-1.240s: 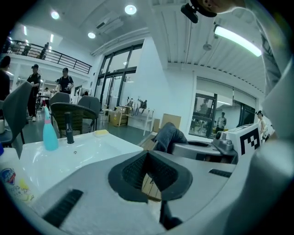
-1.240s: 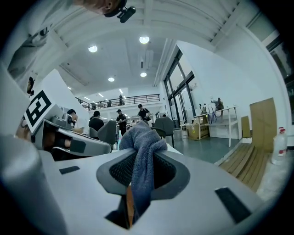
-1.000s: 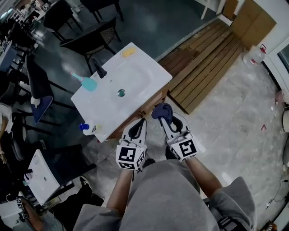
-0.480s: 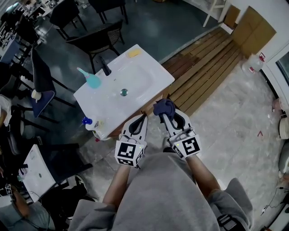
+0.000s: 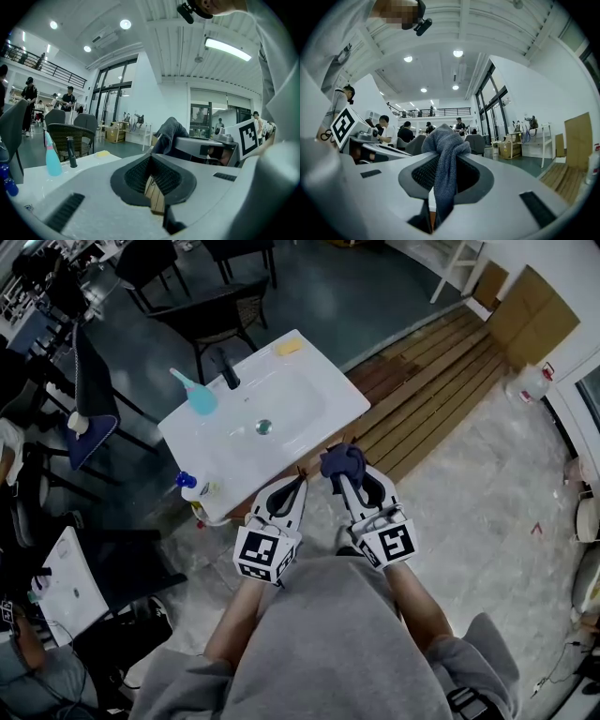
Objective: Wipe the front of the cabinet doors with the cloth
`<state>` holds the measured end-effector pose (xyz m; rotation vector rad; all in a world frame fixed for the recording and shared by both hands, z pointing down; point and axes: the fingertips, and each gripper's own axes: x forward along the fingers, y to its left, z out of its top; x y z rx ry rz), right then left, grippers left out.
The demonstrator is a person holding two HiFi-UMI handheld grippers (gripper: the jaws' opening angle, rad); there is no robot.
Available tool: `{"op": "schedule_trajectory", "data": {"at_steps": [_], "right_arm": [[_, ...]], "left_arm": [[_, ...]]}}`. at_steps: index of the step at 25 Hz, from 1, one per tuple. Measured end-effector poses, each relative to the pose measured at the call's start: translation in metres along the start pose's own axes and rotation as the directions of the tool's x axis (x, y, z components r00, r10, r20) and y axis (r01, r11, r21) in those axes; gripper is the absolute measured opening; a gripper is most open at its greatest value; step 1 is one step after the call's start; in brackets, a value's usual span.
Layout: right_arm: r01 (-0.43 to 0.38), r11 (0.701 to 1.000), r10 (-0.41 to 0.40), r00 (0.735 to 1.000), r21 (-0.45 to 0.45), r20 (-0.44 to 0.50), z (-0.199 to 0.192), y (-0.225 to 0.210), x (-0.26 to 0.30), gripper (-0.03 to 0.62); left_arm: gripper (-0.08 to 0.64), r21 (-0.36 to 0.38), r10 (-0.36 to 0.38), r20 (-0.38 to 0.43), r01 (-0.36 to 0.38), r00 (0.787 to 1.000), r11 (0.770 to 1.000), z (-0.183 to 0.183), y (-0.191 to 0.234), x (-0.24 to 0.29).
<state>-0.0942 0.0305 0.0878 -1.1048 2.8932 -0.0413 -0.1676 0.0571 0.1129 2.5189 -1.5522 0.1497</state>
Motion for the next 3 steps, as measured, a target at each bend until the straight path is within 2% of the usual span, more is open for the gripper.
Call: {"op": "schedule_trajectory", "data": {"at_steps": [3], "right_arm": [[0.002, 1.000, -0.002, 1.000, 0.000, 0.000, -0.0007, 0.0045, 0.0011, 0.074]], "left_arm": [[0.008, 0.000, -0.005, -0.001, 0.005, 1.000, 1.000, -0.0005, 0.0036, -0.0044]]}}
